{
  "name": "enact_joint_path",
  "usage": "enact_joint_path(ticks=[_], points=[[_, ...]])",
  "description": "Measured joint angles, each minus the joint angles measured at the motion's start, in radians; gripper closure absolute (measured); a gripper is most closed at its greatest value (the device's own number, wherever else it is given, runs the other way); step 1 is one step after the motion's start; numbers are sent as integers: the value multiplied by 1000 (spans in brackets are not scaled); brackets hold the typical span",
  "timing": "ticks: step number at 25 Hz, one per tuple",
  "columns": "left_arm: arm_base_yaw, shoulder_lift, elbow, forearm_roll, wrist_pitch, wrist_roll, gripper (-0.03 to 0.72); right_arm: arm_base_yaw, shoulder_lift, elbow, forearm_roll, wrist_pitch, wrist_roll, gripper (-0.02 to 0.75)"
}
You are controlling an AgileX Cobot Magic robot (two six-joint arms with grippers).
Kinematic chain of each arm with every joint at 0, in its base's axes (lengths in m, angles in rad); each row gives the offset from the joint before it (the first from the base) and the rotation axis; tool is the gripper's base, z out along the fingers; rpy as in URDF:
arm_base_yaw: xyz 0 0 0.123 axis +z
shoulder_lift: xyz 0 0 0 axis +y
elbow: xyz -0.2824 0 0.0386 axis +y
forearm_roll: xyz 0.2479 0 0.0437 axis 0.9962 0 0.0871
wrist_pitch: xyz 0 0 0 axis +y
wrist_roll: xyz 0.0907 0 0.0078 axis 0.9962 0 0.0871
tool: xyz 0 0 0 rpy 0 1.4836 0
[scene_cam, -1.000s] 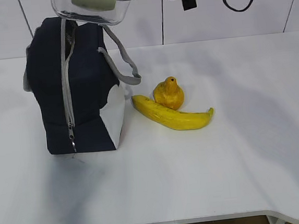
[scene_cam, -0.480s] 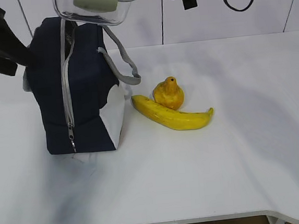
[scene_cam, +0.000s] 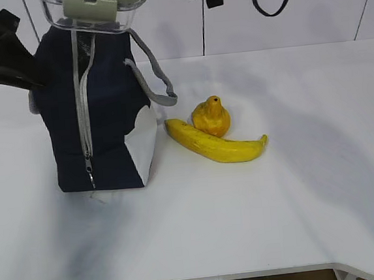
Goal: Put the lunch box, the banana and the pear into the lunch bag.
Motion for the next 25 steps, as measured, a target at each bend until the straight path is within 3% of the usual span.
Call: enact_joint_path(ticks=[2,4,14,25], points=[[0,0,0,0,-7,5,636,17,5,0,0,-25,-11,352],[0,0,0,0,-9,7,682,30,15,0,6,-46,-19,352],[0,0,0,0,19,8,692,38,89,0,26,-153,-29,352],[2,0,-5,25,33,9,692,40,147,0,161,-220,-36,352]])
